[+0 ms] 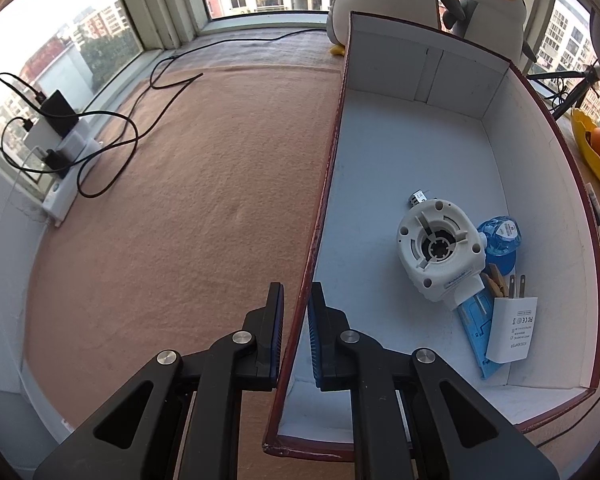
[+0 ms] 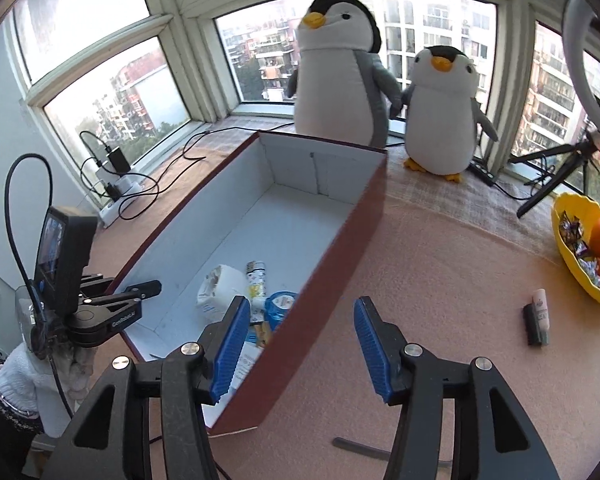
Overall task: Organize rigid objects
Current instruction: 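Move the right gripper to the white tube and grasp it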
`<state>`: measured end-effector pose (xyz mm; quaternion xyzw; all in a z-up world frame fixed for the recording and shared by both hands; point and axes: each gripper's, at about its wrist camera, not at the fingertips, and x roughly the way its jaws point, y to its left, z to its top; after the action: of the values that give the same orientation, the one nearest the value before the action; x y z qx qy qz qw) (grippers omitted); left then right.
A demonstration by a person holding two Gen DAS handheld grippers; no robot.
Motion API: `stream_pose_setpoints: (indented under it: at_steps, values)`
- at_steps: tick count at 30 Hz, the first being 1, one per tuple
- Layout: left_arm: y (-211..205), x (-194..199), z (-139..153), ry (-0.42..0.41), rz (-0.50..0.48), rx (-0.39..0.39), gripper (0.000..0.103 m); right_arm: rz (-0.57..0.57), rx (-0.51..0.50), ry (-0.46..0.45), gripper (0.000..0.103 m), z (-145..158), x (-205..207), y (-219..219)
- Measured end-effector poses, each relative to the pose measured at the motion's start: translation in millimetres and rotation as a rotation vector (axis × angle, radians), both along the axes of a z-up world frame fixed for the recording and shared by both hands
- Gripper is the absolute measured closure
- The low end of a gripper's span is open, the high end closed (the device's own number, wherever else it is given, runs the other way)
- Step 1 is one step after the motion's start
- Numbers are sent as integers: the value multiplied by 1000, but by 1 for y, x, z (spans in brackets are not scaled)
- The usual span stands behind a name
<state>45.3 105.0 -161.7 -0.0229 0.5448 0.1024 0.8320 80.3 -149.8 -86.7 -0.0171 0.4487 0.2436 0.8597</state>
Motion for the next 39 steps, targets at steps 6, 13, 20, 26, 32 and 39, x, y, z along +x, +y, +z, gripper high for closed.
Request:
stream_pose_setpoints:
  at_steps: [6, 13, 20, 26, 32, 39]
  values:
    - [-3, 1, 1, 12, -19, 8, 92, -208, -18, 28, 53, -17, 20, -75]
    - [-5, 3, 0, 30, -38, 21, 93, -405, 32, 121, 53, -44, 47, -153]
    - [-5, 5, -2, 40, -44, 26, 93, -509, 13, 162, 60, -64, 77, -194]
    - [-5, 5, -2, 42, -39, 27, 93, -533, 3, 218, 68, -86, 108, -206]
    - [-4, 5, -3, 46, -38, 33, 93, -536, -4, 278, 75, -108, 131, -207]
    - [-5, 6, -2, 48, -35, 35, 93, -533, -38, 309, 80, -126, 144, -208]
